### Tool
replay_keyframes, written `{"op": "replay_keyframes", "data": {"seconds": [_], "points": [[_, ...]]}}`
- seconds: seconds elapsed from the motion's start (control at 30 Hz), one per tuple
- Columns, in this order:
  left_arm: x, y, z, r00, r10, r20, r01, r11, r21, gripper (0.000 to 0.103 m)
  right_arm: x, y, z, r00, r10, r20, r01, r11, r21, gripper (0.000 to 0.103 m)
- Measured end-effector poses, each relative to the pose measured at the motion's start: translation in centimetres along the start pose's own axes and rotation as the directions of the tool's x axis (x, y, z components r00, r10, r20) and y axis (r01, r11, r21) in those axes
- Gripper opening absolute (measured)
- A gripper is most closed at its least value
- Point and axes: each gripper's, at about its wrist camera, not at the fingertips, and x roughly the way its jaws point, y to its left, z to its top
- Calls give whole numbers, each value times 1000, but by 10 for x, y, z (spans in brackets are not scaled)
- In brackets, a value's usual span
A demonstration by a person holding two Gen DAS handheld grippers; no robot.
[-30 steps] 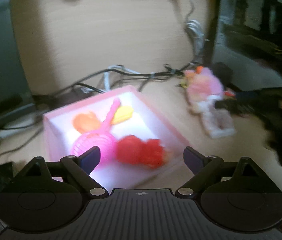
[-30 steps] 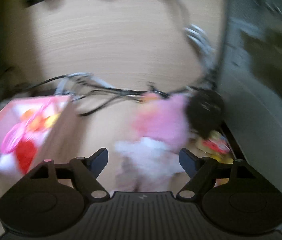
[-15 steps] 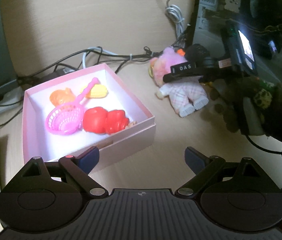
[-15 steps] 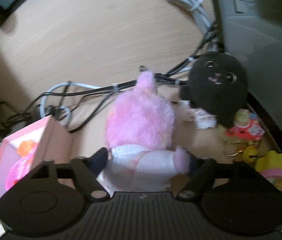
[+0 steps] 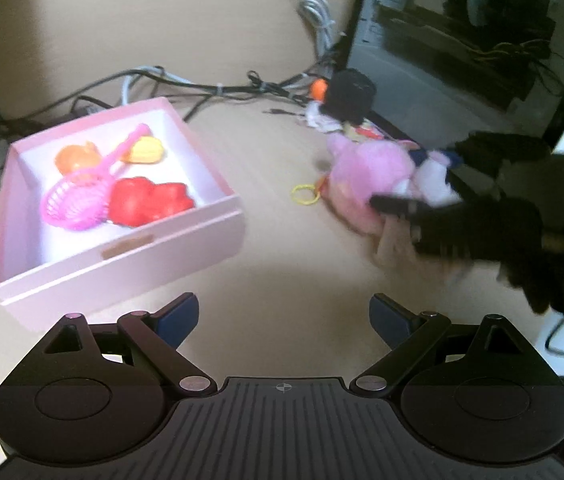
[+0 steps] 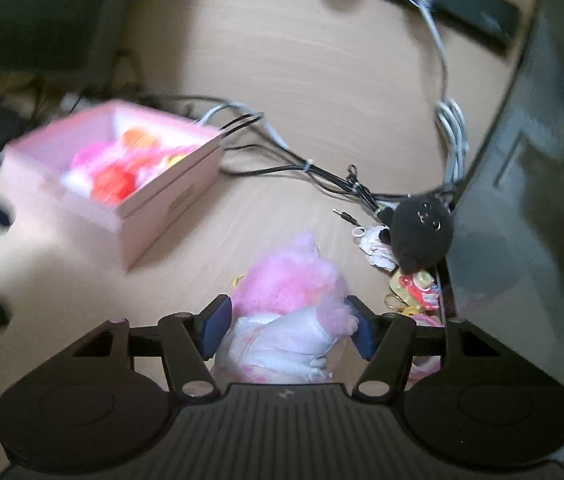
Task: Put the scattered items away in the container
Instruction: 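Reach the right tool to the pink-haired doll and grasp its head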
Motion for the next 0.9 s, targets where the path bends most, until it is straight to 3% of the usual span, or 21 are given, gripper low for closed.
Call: {"op": "replay_keyframes", "data": {"seconds": [0.13, 0.23, 0.33, 0.5, 0.7, 0.87, 0.9], "points": [[4, -8, 5, 999, -43, -7, 43, 999, -20, 95, -20, 18, -8, 1000, -8, 14, 10, 996, -88, 63], [7, -16, 10, 998, -59, -4, 59, 998, -31, 95, -30, 43, -17, 998, -37, 47, 48, 967, -252, 64], [11, -20, 16, 996, -89, -5, 88, 994, -60, 95, -41, 52, -22, 998, 38, 47, -22, 952, -304, 68], [19, -21, 29, 996, -94, -7, 92, 988, -125, 96, -52, 40, -17, 983, 178, 46, -166, 967, -195, 77], [32, -26, 46, 997, -81, -2, 80, 984, -161, 95, -59, 58, -23, 977, 207, 57, -177, 929, -325, 77], [44, -24, 39, 999, 6, -44, -11, 994, -110, 97, -65, 45, -22, 973, 229, 31, -216, 949, -230, 86], [41, -19, 34, 999, -2, -42, -3, 993, -119, 97, -66, 40, -22, 971, 237, 22, -228, 953, -200, 88]]}}
